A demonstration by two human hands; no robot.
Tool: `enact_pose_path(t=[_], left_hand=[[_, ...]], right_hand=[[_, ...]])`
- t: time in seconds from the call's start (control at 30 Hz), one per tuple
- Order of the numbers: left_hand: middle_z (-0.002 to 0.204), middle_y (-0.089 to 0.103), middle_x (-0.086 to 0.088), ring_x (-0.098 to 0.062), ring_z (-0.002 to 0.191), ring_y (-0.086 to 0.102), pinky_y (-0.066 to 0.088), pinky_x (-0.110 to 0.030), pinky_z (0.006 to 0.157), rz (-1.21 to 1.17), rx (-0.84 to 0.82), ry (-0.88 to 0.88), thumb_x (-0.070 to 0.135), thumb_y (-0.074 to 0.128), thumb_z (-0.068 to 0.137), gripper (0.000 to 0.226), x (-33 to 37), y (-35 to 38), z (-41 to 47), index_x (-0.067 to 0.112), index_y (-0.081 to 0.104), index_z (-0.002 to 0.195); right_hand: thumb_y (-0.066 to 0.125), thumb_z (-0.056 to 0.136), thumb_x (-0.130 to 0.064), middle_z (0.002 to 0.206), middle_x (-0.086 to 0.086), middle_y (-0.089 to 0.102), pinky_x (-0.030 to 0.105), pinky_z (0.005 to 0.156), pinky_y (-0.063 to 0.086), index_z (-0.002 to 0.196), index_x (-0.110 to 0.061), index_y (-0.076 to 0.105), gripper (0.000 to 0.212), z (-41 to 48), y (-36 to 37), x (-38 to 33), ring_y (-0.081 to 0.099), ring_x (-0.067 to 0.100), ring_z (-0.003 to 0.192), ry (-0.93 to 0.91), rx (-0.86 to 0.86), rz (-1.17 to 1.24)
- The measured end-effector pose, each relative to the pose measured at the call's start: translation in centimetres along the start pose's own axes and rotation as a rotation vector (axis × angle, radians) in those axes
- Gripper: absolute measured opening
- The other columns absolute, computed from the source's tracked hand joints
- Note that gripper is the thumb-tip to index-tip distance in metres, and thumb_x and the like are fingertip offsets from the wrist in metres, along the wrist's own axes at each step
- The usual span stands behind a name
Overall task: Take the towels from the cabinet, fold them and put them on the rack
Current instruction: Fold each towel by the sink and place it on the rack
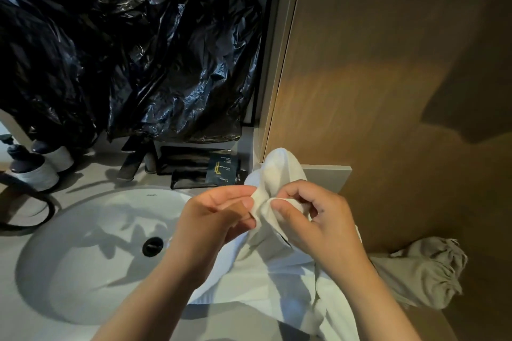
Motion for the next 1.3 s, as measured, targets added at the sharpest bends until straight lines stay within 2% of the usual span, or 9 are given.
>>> enact_pose_path(t=[0.13, 0.23, 0.37, 0.5, 0.73, 0.87, 1.0, 1.13, 1.3], left_hand=[[0.088, 0.072, -0.024, -0.024, 0.069, 0.063, 0.06, -0.032, 0.078, -0.026, 0.017, 0.002, -0.007, 0.058, 0.088, 0.021, -0.5, 0.1, -0.4, 0.002, 0.074, 0.098], [0.092, 0.071, -0.027, -0.029, 0.078, 0.067, 0.06, -0.03, 0.077, -0.022, -0.007, 0.035, -0.003, 0.06, 0.088, 0.02, -0.5, 0.5, -0.6, 0.005, 0.075, 0.099], [0.093, 0.076, -0.015, -0.024, 0.089, 0.072, 0.057, -0.024, 0.077, -0.005, -0.094, 0.077, -0.007, 0.064, 0.084, 0.028, -0.1, 1.4, -0.8, 0.015, 0.078, 0.096], [0.092, 0.076, -0.013, -0.029, 0.092, 0.072, 0.058, -0.033, 0.086, 0.036, -0.049, 0.121, -0.007, 0.069, 0.08, 0.027, 0.0, 1.1, -0.8, 0.012, 0.078, 0.095], [0.084, 0.076, -0.009, -0.016, 0.078, 0.071, 0.058, -0.028, 0.079, 0.128, 0.007, 0.193, -0.001, 0.071, 0.082, 0.021, 0.4, 1.3, -0.9, 0.015, 0.078, 0.093], [0.081, 0.077, 0.0, -0.009, 0.074, 0.072, 0.055, -0.018, 0.072, 0.205, 0.024, 0.247, 0.002, 0.069, 0.084, 0.019, 0.8, 1.3, -1.2, 0.018, 0.077, 0.092], [0.082, 0.077, 0.003, -0.014, 0.08, 0.073, 0.057, -0.02, 0.073, 0.279, 0.012, 0.292, 0.005, 0.07, 0.085, 0.02, 1.1, 1.5, -1.5, 0.023, 0.078, 0.09], [0.079, 0.076, 0.0, -0.014, 0.075, 0.072, 0.054, -0.014, 0.069, 0.294, 0.034, 0.302, 0.002, 0.074, 0.081, 0.024, 1.1, 1.5, -1.5, 0.024, 0.077, 0.09], [0.082, 0.076, 0.0, -0.019, 0.08, 0.072, 0.058, -0.028, 0.077, 0.343, 0.041, 0.319, 0.005, 0.07, 0.085, 0.021, 1.1, 1.3, -1.6, 0.023, 0.076, 0.093]], right_hand=[[0.065, 0.085, -0.033, 0.073, -0.017, 0.063, 0.01, 0.059, 0.037, 0.077, -0.032, 0.064, 0.009, -0.2, 0.3, 0.5, 0.054, 0.005, 0.067, 0.039, 0.013, 0.008], [0.063, 0.084, -0.037, 0.072, -0.02, 0.062, 0.009, 0.06, 0.037, 0.075, -0.033, 0.063, 0.01, -0.2, 0.4, 1.1, 0.055, 0.004, 0.069, 0.073, 0.03, -0.023], [0.063, 0.083, -0.043, 0.072, -0.021, 0.061, 0.01, 0.061, 0.039, 0.076, -0.035, 0.063, 0.01, -0.3, 0.3, 1.9, 0.055, 0.006, 0.069, 0.111, 0.052, -0.037], [0.065, 0.085, -0.041, 0.073, -0.02, 0.062, 0.011, 0.061, 0.04, 0.077, -0.036, 0.064, 0.009, -0.3, 0.5, 2.0, 0.055, 0.008, 0.07, 0.105, 0.051, -0.036], [0.069, 0.087, -0.035, 0.073, -0.022, 0.061, 0.01, 0.062, 0.041, 0.08, -0.031, 0.066, 0.009, -0.4, 0.2, 2.5, 0.056, 0.004, 0.071, 0.143, 0.065, -0.04], [0.072, 0.087, -0.031, 0.072, -0.023, 0.061, 0.008, 0.063, 0.04, 0.079, -0.033, 0.065, 0.01, -0.4, 0.3, 2.5, 0.056, 0.002, 0.069, 0.154, 0.077, -0.027], [0.072, 0.087, -0.03, 0.071, -0.024, 0.06, 0.008, 0.063, 0.04, 0.079, -0.033, 0.066, 0.01, -0.5, 0.4, 2.6, 0.056, 0.001, 0.069, 0.173, 0.071, -0.017], [0.071, 0.087, -0.03, 0.07, -0.024, 0.06, 0.009, 0.063, 0.04, 0.079, -0.031, 0.067, 0.009, -0.5, 0.4, 2.6, 0.055, 0.001, 0.069, 0.174, 0.06, -0.008], [0.071, 0.088, -0.031, 0.077, -0.023, 0.062, 0.01, 0.066, 0.04, 0.079, -0.035, 0.065, 0.012, -0.3, 0.4, 2.0, 0.055, 0.004, 0.076, 0.107, 0.011, -0.052]])
Point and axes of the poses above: each hand's wrist, its own z-axis towards the middle knuckle, its own y-axis out of the palm, x = y × z, the point moved 9 cm from there along z, towards the middle knuckle
